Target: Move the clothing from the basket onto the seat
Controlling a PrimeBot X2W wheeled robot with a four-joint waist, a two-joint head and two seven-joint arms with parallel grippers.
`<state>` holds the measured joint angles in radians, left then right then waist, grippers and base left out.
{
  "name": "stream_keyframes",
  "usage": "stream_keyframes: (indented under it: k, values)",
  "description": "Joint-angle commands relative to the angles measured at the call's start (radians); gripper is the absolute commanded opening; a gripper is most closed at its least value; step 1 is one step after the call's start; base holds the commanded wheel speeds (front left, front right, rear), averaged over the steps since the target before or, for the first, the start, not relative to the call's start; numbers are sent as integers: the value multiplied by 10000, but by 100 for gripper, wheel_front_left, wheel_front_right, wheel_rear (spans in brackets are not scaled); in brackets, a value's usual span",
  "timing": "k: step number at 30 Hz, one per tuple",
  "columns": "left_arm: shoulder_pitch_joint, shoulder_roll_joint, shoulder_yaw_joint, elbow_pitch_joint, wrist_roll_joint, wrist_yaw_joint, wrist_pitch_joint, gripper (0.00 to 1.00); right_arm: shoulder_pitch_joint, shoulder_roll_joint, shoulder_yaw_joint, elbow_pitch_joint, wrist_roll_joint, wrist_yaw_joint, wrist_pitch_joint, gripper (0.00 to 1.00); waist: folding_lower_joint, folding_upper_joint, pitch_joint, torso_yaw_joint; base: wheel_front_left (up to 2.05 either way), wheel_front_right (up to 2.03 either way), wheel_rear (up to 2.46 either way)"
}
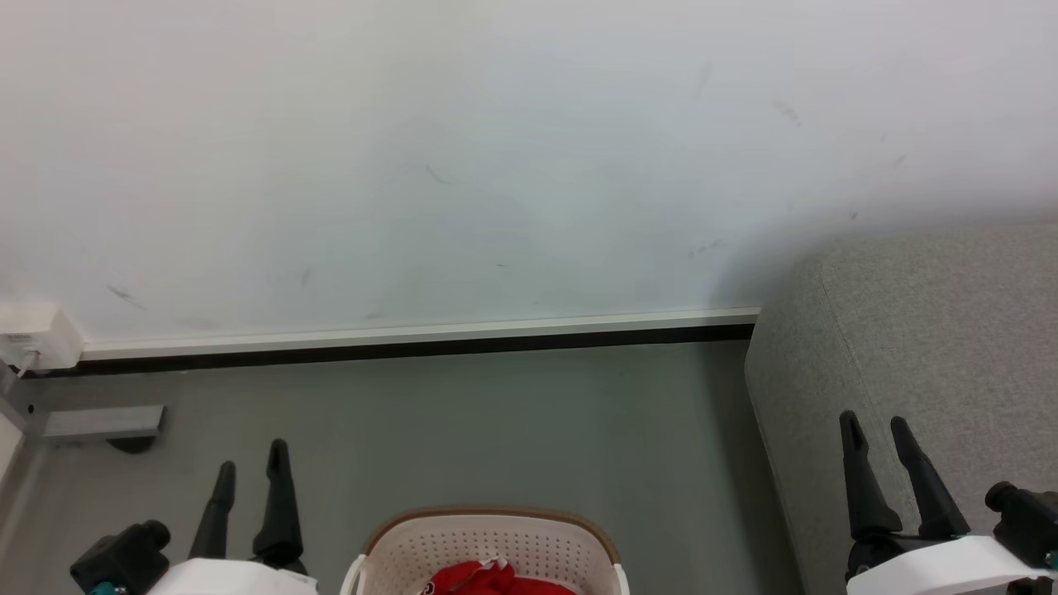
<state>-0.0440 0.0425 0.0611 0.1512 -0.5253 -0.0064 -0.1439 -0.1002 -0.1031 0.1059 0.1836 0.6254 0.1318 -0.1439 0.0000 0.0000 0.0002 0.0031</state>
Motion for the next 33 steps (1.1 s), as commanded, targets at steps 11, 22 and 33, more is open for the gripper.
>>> stream_keyframes:
  k: [11, 22, 33]
  values:
    - [-82, 85, -39, 187, 1374, 191, -344, 100, -289, -219, 444, 306, -1014, -13, -341, 100, 0, 0, -41, 2, 0, 0, 0]
    - [66, 116, -126, -26, 2474, 217, -589, 100, -236, -290, 581, 176, -1982, -16, -586, 100, 0, 0, -114, -10, 0, 0, 0]
    - [118, 122, -171, -29, 3368, 213, -827, 100, -224, -291, 652, 119, -2765, -18, -816, 100, 0, 0, -151, -9, 0, 0, 0]
